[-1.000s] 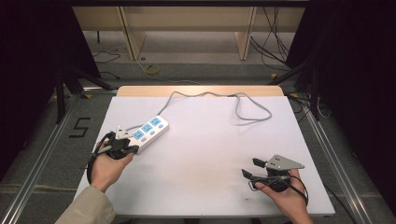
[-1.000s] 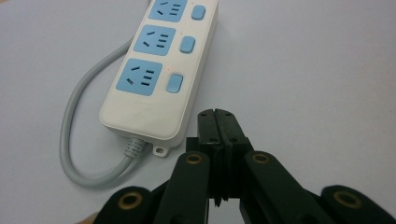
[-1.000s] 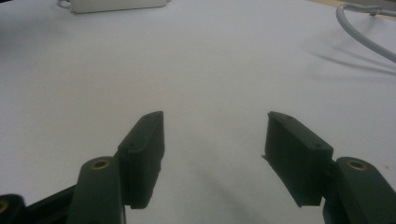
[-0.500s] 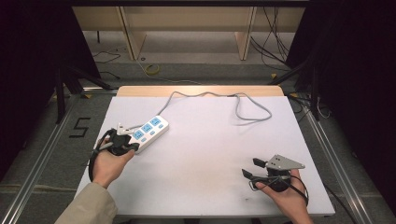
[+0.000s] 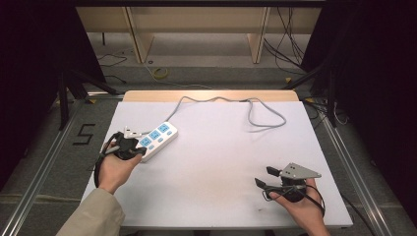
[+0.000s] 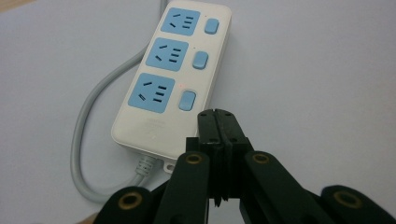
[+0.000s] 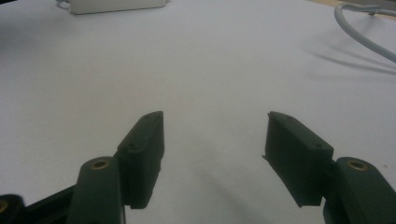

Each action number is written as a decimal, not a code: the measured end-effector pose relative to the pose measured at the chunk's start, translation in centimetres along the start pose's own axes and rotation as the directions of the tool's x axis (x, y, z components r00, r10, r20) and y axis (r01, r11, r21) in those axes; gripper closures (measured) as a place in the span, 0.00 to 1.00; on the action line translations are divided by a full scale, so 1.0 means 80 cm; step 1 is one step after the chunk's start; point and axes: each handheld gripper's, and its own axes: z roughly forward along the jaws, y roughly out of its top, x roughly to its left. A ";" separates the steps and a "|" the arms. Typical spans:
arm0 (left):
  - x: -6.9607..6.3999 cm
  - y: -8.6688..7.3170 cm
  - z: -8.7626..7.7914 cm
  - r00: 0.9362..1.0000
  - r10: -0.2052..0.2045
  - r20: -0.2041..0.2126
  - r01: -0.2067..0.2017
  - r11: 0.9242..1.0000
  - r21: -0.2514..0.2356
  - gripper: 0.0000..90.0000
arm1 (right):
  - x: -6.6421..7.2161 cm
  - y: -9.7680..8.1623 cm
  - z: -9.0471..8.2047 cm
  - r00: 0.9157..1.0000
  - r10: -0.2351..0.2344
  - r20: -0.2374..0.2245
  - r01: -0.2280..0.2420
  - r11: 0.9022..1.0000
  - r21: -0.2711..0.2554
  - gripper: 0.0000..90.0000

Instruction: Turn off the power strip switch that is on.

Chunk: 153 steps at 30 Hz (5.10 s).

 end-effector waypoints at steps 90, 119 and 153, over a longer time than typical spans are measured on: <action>0.011 0.030 0.033 0.999 0.024 -0.029 -0.021 0.997 0.080 0.99 | 0.000 0.000 0.000 1.000 -0.004 -0.004 0.004 1.000 -0.001 0.42; 0.007 0.037 0.057 0.999 0.046 -0.024 -0.043 0.991 0.125 0.99 | -0.001 0.000 0.000 1.000 0.000 -0.004 0.000 1.000 -0.003 0.42; 0.011 0.040 0.068 0.997 0.062 -0.035 -0.056 0.986 0.154 0.99 | -0.001 0.000 0.000 1.000 -0.003 -0.002 0.003 1.000 0.000 0.42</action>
